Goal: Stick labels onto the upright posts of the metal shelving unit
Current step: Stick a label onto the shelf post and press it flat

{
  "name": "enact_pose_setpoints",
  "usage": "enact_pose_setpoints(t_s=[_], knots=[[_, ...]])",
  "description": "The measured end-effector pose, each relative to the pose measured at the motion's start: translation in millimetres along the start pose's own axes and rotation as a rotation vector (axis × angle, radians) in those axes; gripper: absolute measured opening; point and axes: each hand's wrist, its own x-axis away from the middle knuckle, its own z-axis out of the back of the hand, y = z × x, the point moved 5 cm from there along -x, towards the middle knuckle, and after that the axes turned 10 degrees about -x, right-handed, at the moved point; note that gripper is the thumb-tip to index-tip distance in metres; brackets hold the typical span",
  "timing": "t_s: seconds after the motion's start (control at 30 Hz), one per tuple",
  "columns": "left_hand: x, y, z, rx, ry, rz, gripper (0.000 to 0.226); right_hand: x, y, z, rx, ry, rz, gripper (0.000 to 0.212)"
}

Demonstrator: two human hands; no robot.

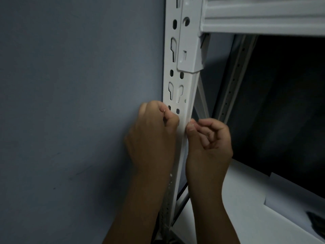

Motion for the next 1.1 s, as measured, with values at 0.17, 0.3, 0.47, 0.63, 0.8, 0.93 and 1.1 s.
enact_pose_setpoints(t_s=[0.17, 0.3, 0.47, 0.63, 0.8, 0.93, 1.1], knots=[[0.0, -0.2, 0.8, 0.011, 0.026, -0.031, 0.010, -0.2, -0.3, -0.7, -0.026, 0.005, -0.011, 0.020], [0.3, -2.8, -2.8, 0.025, 0.026, -0.029, 0.007, -0.2, -0.1, -0.5, -0.036, 0.005, -0.012, 0.021], [1.7, -7.0, -1.9, 0.058, 0.029, -0.036, 0.009, -0.3, 0.7, -0.9, -0.045, 0.014, -0.014, 0.019], [5.3, -14.6, -0.9, 0.064, 0.063, -0.040, 0.010, -0.2, 0.1, -1.0, -0.039, 0.015, -0.013, 0.019], [6.7, -15.8, -6.5, 0.086, 0.111, -0.061, 0.014, 0.6, 0.4, -0.6, -0.043, 0.017, -0.021, 0.021], [6.3, -11.5, -1.6, 0.060, 0.162, -0.072, 0.012, 1.0, 1.1, -0.5, -0.050, 0.021, -0.024, 0.020], [2.0, -5.2, 1.0, -0.026, 0.192, -0.050, 0.013, 0.8, 0.7, -1.4, -0.038, 0.020, -0.008, 0.021]])
